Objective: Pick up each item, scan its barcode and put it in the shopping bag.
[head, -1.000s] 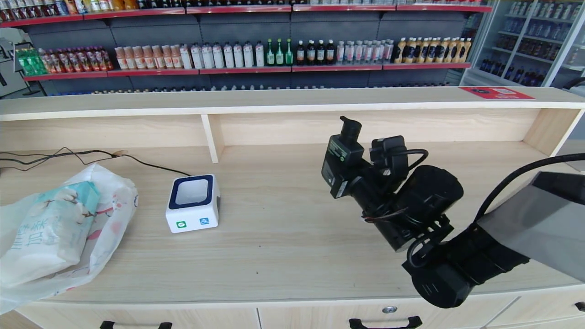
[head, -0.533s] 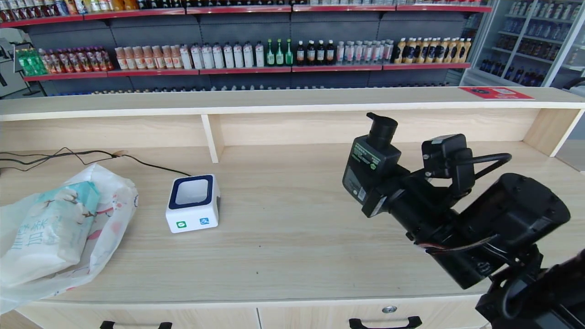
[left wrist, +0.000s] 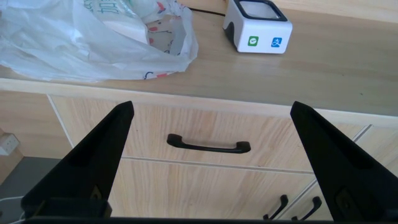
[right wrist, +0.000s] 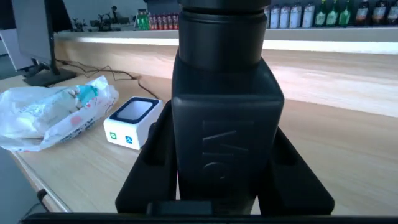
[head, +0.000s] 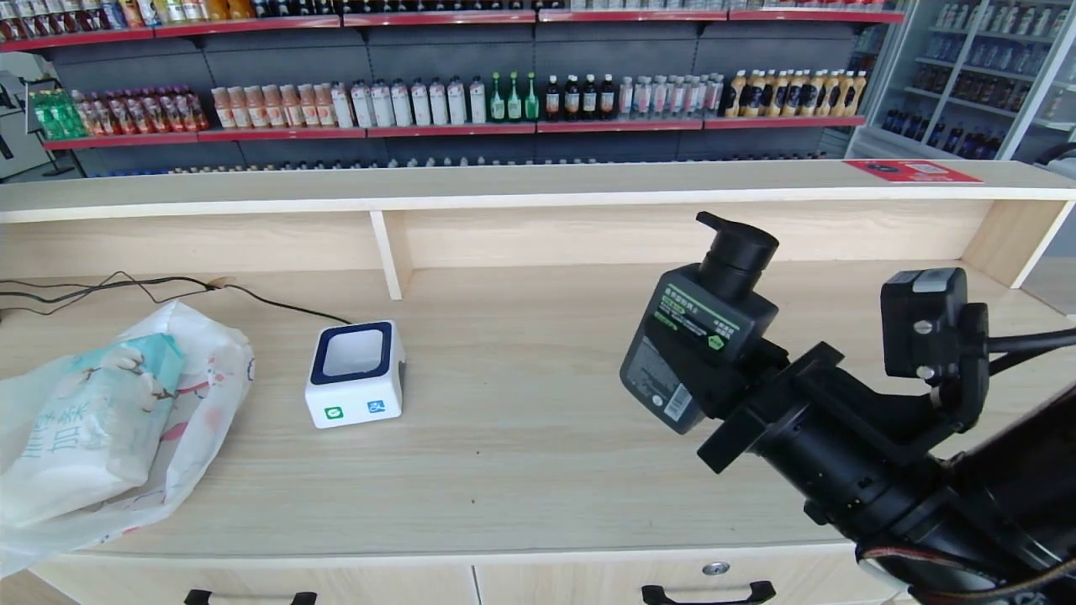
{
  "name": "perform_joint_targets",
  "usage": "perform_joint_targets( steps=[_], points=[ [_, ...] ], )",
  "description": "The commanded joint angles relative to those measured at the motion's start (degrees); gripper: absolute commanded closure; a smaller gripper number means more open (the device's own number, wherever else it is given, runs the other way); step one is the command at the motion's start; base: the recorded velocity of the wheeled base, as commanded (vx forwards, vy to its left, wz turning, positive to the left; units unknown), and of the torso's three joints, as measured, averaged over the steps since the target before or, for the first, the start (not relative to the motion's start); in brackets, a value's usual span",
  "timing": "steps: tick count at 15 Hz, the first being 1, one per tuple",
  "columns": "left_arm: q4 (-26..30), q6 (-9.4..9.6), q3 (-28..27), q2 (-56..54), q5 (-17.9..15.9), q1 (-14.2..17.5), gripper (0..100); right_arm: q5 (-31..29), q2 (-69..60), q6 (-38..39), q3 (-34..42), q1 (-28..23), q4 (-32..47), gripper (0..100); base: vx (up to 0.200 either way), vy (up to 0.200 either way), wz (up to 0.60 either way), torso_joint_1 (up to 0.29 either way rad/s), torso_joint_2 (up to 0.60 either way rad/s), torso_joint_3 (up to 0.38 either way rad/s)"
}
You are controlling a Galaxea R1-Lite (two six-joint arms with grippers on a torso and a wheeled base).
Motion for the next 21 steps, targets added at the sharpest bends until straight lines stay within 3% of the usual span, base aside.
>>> perform_joint_targets(
  steps=[1, 3, 5, 11, 14, 19, 21],
  points=[
    [0.0, -0.01, 0.0, 0.1, 0.0, -0.1, 0, 0.3, 0.2, 5.1, -1.2, 1.4, -0.1, 100, 0.000, 0.000, 0.00, 0.000, 0.00, 0.000],
    [0.0, -0.01, 0.0, 0.1, 0.0, 0.0, 0, 0.3, 0.2, 9.5, -2.0, 4.0, -0.1, 100, 0.000, 0.000, 0.00, 0.000, 0.00, 0.000],
    [0.0, -0.01, 0.0, 0.0, 0.0, 0.0, 0, 0.4, 0.2, 13.3, -2.5, 10.4, -0.1, 100, 0.000, 0.000, 0.00, 0.000, 0.00, 0.000],
    [0.0, -0.01, 0.0, 0.1, 0.0, -0.1, 0, 1.7, 0.1, 15.9, -3.4, 13.4, -0.1, 100, 0.000, 0.000, 0.00, 0.000, 0.00, 0.000],
    [0.0, -0.01, 0.0, 0.1, 0.0, 0.0, 0, 8.2, -0.6, 23.1, -7.5, 13.4, -0.1, 100, 0.000, 0.000, 0.00, 0.000, 0.00, 0.000],
    [0.0, -0.01, 0.0, 0.0, 0.0, 0.0, 0, 11.0, 1.2, 27.1, -9.0, 15.5, -0.1, 100, 0.000, 0.000, 0.00, 0.000, 0.00, 0.000],
    [0.0, -0.01, 0.0, 0.0, 0.0, 0.0, 0, 15.5, 1.1, 28.5, -9.5, 15.6, -0.1, 100, 0.000, 0.000, 0.00, 0.000, 0.00, 0.000]
  ],
)
